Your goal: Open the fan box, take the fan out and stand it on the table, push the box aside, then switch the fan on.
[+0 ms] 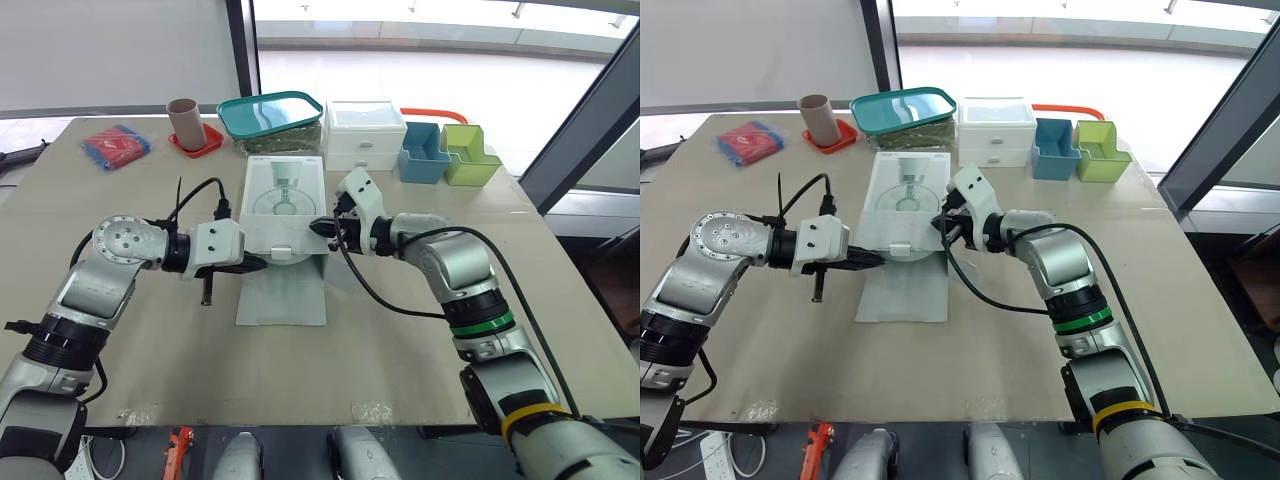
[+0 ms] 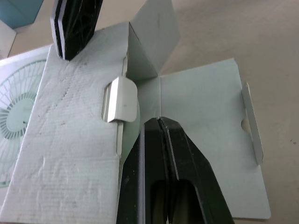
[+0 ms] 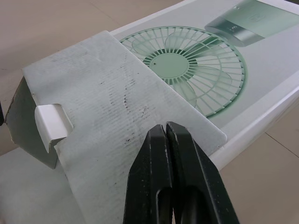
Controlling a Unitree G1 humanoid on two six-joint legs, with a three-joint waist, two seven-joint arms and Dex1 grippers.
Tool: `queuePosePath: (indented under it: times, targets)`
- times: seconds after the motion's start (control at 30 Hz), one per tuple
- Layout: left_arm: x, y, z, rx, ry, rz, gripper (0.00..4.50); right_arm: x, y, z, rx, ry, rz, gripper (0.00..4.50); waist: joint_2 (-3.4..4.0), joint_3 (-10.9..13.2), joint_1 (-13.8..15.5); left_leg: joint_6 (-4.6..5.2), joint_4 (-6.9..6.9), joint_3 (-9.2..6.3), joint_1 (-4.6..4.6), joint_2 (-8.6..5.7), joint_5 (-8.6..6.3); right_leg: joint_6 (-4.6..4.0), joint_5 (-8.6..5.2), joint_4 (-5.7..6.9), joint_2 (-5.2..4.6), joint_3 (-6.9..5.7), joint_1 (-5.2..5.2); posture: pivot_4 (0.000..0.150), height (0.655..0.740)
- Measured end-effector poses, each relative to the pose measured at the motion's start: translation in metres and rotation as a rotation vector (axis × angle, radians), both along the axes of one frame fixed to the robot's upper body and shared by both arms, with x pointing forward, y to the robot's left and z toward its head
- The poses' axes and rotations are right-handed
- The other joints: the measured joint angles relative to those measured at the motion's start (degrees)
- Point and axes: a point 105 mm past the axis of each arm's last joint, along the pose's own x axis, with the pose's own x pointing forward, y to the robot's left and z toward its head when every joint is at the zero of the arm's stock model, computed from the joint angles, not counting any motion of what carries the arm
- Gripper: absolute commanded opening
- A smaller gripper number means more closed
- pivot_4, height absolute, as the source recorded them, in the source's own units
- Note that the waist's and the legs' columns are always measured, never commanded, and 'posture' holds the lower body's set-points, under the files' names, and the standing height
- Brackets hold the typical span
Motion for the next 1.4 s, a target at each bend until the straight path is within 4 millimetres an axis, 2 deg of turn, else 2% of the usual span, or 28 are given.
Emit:
queuePosePath:
  times: [0.47,0.73,0.87,1.17,1.4]
  targets:
    - [-0.012,0.015,-0.003,0.066,0.039,-0.011,0.0,0.002,0.002,0.0,-0.001,-0.018,0.003,0.04,0.0,0.0,-0.09,0.0,0.0,0.0,0.01,0.02,0.0,0.0,0.0,0.01,0.03,0.0,0.0,0.15,0.74]
    - [-0.016,0.03,-0.001,0.144,0.043,0.0,0.0,0.002,0.003,-0.001,0.001,-0.021,0.005,0.04,0.0,0.0,-0.14,0.0,0.0,0.0,0.03,0.04,0.0,-0.01,0.0,0.02,0.05,0.0,0.0,0.15,0.74]
    - [-0.014,0.042,-0.004,0.195,0.041,0.035,0.0,0.002,0.003,-0.001,-0.001,-0.022,0.006,0.04,0.01,0.0,-0.11,0.0,0.0,0.0,0.02,0.04,0.0,-0.01,0.0,0.02,0.04,0.0,0.0,0.15,0.74]
    - [-0.011,0.054,-0.004,0.241,0.026,0.06,0.0,0.002,0.004,-0.001,0.0,-0.022,0.009,0.04,0.01,0.01,-0.12,0.0,0.0,0.0,0.02,0.04,0.0,-0.01,0.0,0.02,0.05,0.0,-0.01,0.15,0.74]
    - [0.004,0.07,-0.003,0.274,-0.017,0.134,0.0,0.002,0.005,-0.001,0.001,-0.023,0.011,0.04,0.01,0.0,-0.11,0.0,0.0,0.0,0.02,0.03,0.0,-0.01,0.0,0.03,0.04,-0.01,-0.01,0.15,0.74]
